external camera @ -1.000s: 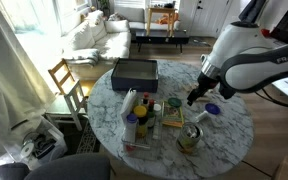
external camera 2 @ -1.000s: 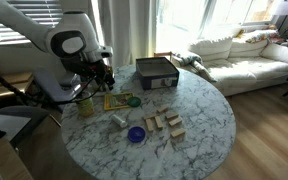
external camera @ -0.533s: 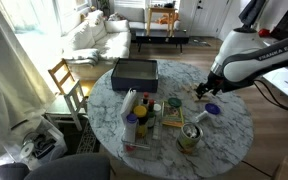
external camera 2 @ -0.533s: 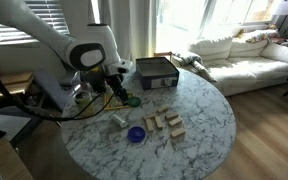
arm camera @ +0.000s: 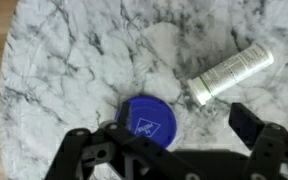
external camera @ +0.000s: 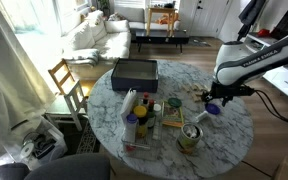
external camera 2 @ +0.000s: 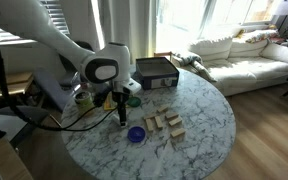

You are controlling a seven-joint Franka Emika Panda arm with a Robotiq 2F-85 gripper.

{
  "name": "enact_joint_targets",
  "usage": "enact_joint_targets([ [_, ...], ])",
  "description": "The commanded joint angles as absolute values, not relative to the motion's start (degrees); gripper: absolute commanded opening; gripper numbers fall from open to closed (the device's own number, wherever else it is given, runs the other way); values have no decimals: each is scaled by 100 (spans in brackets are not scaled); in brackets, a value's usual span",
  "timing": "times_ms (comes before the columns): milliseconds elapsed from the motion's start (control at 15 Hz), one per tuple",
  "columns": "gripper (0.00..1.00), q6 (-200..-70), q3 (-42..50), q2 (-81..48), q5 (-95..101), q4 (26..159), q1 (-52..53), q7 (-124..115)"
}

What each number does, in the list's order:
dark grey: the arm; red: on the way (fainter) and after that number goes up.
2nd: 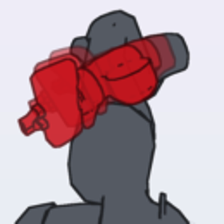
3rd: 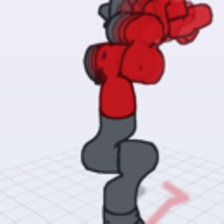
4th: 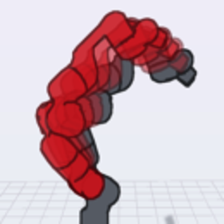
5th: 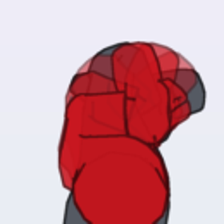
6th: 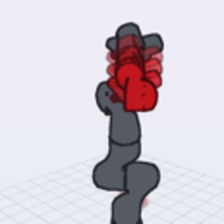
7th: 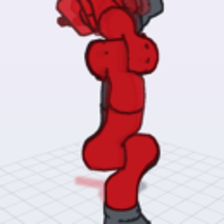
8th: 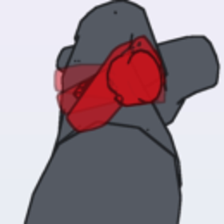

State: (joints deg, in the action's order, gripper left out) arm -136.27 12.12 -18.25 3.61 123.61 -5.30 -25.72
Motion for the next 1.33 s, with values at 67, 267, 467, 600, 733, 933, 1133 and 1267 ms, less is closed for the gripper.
enact_joint_targets([
  [67,100,-13259,1239,-1968,189,12191,-514,-2780],
  [267,100,-13188,1241,-2064,98,12097,-513,-2838],
  [467,100,-13589,1258,-2167,-140,12102,-512,-3222],
  [600,100,-13874,1193,-2204,-630,12135,-601,-3387],
  [733,100,-13986,1123,-2248,-1117,12157,-704,-3359],
  [933,100,-13770,1186,-2375,-1437,12127,-731,-3482],
  [1133,100,-13781,1085,-2473,-1937,12124,-929,-3379],
  [1267,100,-13736,989,-2530,-2401,12098,-1078,-3248],
])
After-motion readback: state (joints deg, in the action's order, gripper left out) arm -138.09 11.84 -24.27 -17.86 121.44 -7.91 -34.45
